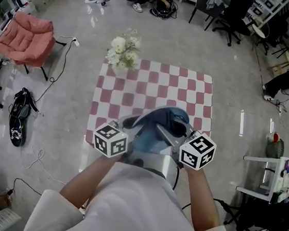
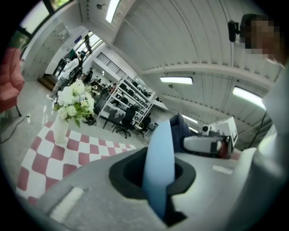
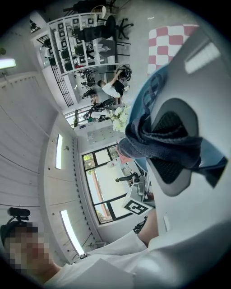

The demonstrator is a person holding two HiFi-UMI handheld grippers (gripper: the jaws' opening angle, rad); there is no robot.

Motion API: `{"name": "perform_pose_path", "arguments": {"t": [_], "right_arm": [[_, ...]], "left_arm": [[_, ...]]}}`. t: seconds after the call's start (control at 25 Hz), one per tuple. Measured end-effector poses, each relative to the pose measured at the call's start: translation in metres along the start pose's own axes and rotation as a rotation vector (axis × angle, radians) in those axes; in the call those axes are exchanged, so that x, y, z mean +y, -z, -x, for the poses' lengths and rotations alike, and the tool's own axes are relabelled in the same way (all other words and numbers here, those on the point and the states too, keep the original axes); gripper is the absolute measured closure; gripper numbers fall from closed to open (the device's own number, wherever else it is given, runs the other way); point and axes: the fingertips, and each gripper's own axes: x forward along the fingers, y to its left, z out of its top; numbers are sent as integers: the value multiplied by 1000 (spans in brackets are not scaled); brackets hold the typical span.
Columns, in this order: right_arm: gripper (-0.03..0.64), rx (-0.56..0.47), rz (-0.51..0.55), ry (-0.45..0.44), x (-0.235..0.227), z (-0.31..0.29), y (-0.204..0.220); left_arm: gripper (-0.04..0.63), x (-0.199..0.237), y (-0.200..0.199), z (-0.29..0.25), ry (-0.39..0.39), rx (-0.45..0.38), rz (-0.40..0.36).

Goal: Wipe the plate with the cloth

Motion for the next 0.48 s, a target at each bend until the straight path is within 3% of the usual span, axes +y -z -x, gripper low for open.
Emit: {"name": "perform_pose_path", "arguments": {"t": [0.24,0.48], "right_arm": [[494,33,69,-37,15,6,-18],[494,-10,85,-85,40,3,-46]], "left_arm": [[561,5,-10,-2,-36,68,-272],[561,12,-12,0,-69,142,-453]]}}
